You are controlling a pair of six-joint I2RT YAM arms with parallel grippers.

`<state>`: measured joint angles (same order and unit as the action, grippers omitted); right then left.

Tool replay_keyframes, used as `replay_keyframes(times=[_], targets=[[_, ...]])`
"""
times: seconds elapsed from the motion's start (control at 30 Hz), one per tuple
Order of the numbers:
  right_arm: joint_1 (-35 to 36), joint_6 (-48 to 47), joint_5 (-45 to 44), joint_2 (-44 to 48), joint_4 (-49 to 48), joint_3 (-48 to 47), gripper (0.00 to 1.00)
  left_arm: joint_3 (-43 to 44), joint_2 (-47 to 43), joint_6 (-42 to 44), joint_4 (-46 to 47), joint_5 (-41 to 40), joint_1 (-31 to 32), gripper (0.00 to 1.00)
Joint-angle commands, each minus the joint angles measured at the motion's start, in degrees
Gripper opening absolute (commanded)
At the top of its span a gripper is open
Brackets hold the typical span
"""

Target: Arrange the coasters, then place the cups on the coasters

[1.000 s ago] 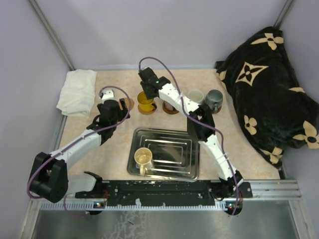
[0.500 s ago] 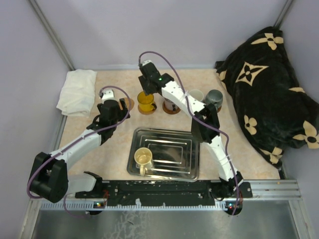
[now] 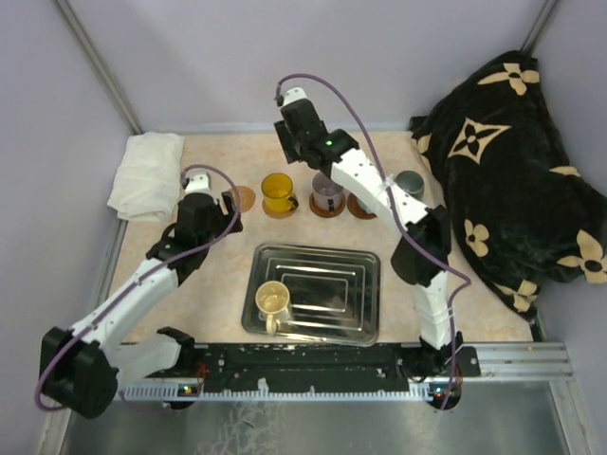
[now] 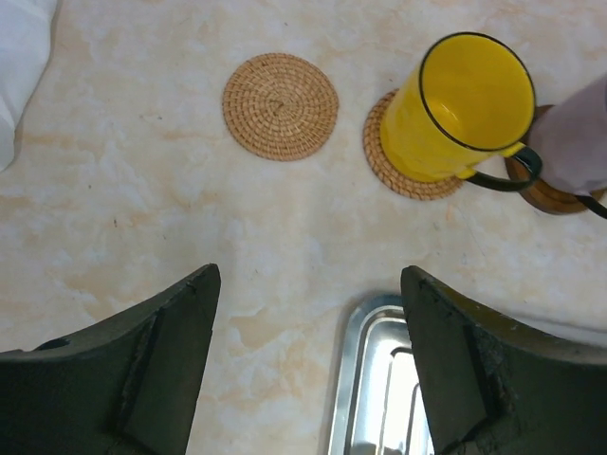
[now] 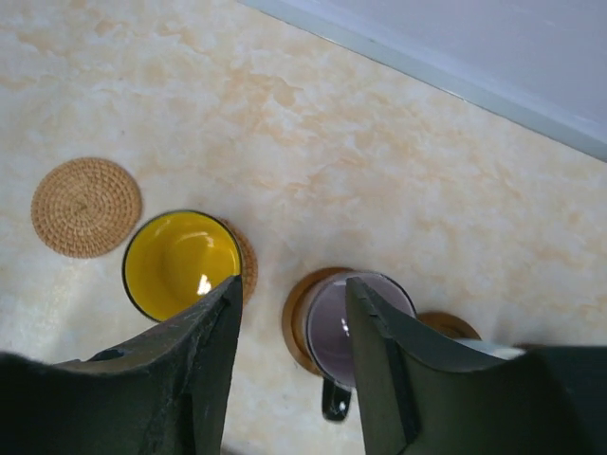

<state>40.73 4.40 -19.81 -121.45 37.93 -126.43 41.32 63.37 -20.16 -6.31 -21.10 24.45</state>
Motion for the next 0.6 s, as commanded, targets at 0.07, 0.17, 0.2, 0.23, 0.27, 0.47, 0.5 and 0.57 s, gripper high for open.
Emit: replay_keyframes(times=[0.07, 0.17, 0.2, 0.23, 0.27, 0.47, 0.5, 0.57], targets=[[-0.81, -3.31, 2.85, 20.41, -9.29, 22.18, 0.37, 0.84, -10.95, -3.69, -16.23, 10.86, 0.68, 0.80], [-0.34, -2.44, 9.96, 31.64, -13.75, 37.48, 0.28, 0.90, -14.03, -4.50, -20.17, 17.28, 1.02, 0.79], [-0.11, -1.28, 10.94, 33.96, -14.42, 41.44, 0.26, 0.94, -14.72, -4.53, -21.13, 19.08, 1.10, 0.79], [0.03, -0.52, 11.43, 35.80, -14.88, 45.29, 0.25, 0.84, -15.34, -4.62, -21.83, 20.56, 1.32, 0.79], [0.13, 0.40, 11.54, 37.39, -15.24, 48.39, 0.24, 0.74, -15.96, -4.79, -22.38, 21.71, 1.46, 0.80], [1.73, 1.71, 11.45, 42.24, -15.92, 58.98, 0.24, -0.39, -19.32, -5.34, -25.00, 29.66, 2.17, 0.87], [1.88, 1.85, 11.31, 42.18, -15.83, 59.62, 0.24, -0.66, -19.86, -5.63, -25.64, 30.62, 2.33, 0.87], [1.92, 2.45, 10.84, 41.53, -16.06, 60.86, 0.23, -1.43, -20.94, -6.90, -26.68, 32.38, 2.74, 0.87]])
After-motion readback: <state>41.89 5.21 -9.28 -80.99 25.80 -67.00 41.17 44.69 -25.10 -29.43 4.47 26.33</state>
